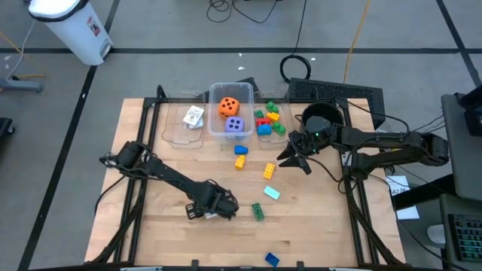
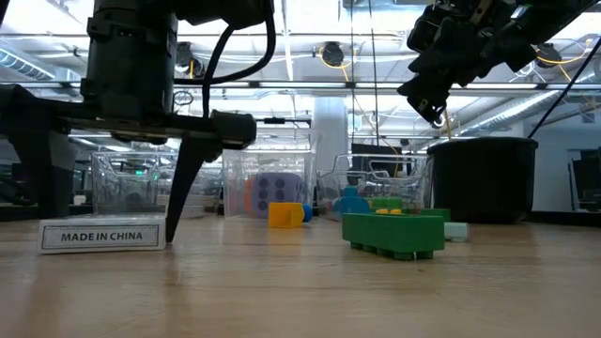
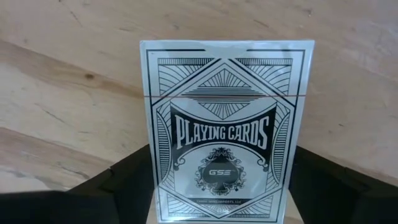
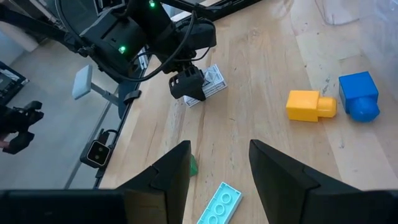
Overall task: Pick & Place Toys
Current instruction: Put the black deck of cards into the left transparent bin
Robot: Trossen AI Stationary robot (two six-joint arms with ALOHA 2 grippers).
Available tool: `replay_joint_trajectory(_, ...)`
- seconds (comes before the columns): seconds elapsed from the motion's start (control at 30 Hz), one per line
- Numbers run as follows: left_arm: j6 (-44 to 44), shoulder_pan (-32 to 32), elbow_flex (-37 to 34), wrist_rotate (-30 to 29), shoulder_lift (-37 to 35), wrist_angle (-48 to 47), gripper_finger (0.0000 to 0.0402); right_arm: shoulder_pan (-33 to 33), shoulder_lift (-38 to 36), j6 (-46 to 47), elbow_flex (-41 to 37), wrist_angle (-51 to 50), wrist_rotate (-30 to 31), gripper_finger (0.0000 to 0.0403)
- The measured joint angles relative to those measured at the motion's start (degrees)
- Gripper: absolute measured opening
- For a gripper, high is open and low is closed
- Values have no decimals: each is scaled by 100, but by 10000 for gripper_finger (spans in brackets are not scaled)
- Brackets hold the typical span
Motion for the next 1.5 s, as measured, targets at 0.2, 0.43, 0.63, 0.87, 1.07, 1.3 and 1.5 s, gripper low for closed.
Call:
replay_joint_trajectory(0.2, 278, 0, 71, -71, -239, -184, 320, 0, 0, -24, 0, 13, 2, 155)
replay_joint_trajectory(0.43, 322, -12, 77, -757, -1090, -835, 301, 0, 2, -24, 0, 139, 155, 155)
replay_joint_trajectory(0.63, 377, -53, 77, -2620, -2223, -1322, 309, 1, 2, 9, 0, 145, 133, 155)
replay_joint_trajectory(0.87, 1326, 337, 81, -3600, -3307, -1866, 301, 2, 2, 17, 0, 144, 131, 155)
replay_joint_trajectory(1.07, 2388, 1080, 81, -3611, -3872, -2123, 301, 2, 2, 20, 0, 142, 131, 155)
replay_joint_trajectory(1.3, 4013, 2297, 81, -3349, -4237, -2099, 304, 2, 2, 351, 0, 214, 136, 155)
replay_joint_trajectory(1.5, 5696, 3532, 81, -2758, -4249, -2066, 302, 1, 2, 538, 0, 589, 551, 155)
